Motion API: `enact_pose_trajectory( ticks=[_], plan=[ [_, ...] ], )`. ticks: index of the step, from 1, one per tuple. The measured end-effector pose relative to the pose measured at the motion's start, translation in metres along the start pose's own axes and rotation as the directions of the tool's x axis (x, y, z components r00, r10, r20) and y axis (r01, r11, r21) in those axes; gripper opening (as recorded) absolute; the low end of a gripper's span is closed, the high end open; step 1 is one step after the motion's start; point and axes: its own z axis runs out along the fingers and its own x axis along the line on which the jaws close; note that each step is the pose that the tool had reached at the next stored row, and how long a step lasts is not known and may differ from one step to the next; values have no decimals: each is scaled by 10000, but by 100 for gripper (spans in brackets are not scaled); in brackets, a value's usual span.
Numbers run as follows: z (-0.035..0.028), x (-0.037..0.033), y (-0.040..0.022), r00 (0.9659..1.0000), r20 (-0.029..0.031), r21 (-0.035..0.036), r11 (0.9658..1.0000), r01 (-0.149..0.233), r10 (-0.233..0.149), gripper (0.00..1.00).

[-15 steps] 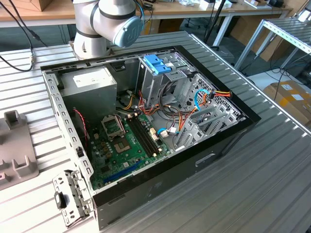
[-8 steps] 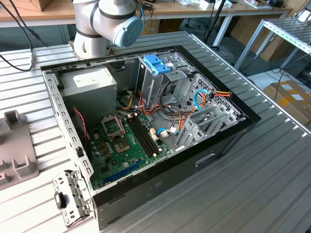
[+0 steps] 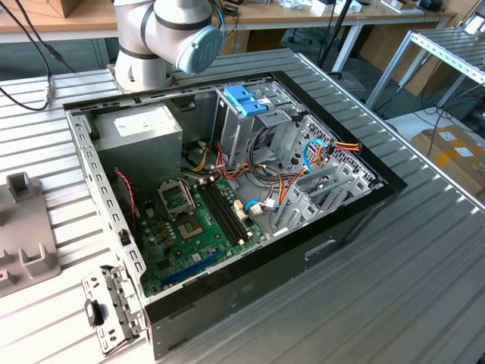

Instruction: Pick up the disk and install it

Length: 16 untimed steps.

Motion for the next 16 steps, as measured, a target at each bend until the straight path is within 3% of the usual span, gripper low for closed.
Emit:
enact_pose_trajectory(
  ticks=[16],
  plan=[
    [-111, -11, 5, 10000, 0, 0, 10000, 0, 0, 37]
  ],
)
